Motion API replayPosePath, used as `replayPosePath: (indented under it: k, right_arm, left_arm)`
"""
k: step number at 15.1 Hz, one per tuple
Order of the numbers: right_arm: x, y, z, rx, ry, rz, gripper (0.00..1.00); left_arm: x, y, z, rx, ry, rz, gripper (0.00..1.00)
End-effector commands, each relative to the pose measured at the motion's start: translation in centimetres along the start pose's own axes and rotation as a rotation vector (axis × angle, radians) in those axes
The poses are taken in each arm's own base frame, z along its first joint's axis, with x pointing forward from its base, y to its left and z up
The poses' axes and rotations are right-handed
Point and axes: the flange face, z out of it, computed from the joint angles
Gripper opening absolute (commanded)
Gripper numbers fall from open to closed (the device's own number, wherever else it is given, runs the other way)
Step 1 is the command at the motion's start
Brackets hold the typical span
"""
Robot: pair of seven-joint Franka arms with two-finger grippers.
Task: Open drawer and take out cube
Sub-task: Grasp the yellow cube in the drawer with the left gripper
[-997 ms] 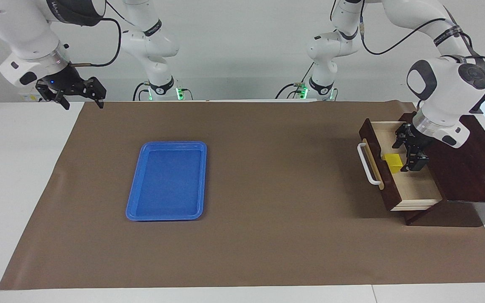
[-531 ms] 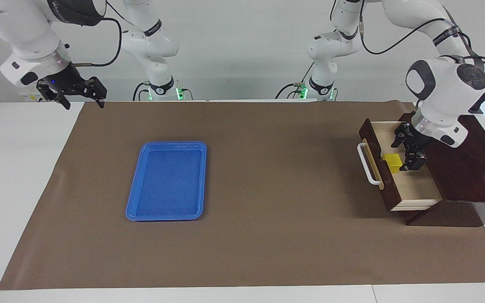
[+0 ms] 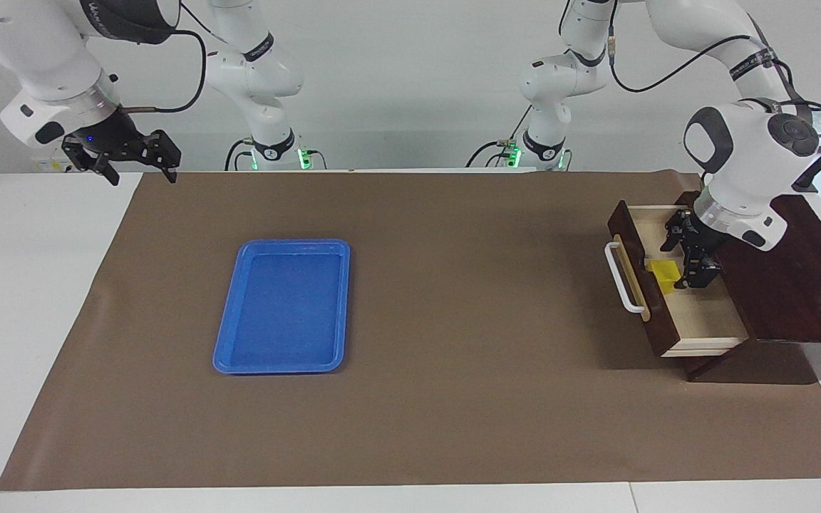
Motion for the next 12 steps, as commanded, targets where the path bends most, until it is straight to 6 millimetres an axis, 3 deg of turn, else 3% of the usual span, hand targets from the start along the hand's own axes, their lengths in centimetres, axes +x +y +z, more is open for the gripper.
replayPosePath:
  k: [1,4,6,8,9,10,11,12]
  right_arm:
    - [-0.45,-0.21,-0.02,0.001,-0.001,-0.011,1.0]
    - [-0.43,-0.06,-0.05,0.002,0.004,-0.007,1.0]
    - [-0.45,0.19,-0.06,0.003,0.005,-0.002,1.0]
    - [-0.41,0.26,-0.09,0.017,0.012,0.006,1.0]
    - [-0.26,0.36,-0.15,0.037,0.029,0.021,1.0]
    - [-0.18,0.44,0.0,0.053,0.034,0.053,1.0]
    - [-0.17,0.41,0.17,0.069,0.033,0.102,1.0]
    - [-0.1,0.27,0.4,0.096,0.03,0.162,1.0]
  left_arm:
    - [0.08,-1.13,-0.28,-0.018,0.025,-0.006,0.88]
    - [-0.1,-1.1,-0.18,-0.019,0.025,-0.006,0.86]
    - [-0.1,-1.1,-0.18,-0.019,0.025,-0.008,0.77]
    - [-0.08,-1.01,-0.26,-0.028,0.027,-0.012,0.59]
    - [-0.07,-0.96,-0.34,-0.031,0.027,-0.015,0.4]
    - [-0.06,-0.92,-0.33,-0.031,0.027,-0.011,0.11]
    - [-0.05,-0.91,-0.43,-0.03,0.027,-0.009,0.0]
    - [-0.11,-0.82,-0.62,-0.027,0.027,-0.003,0.0]
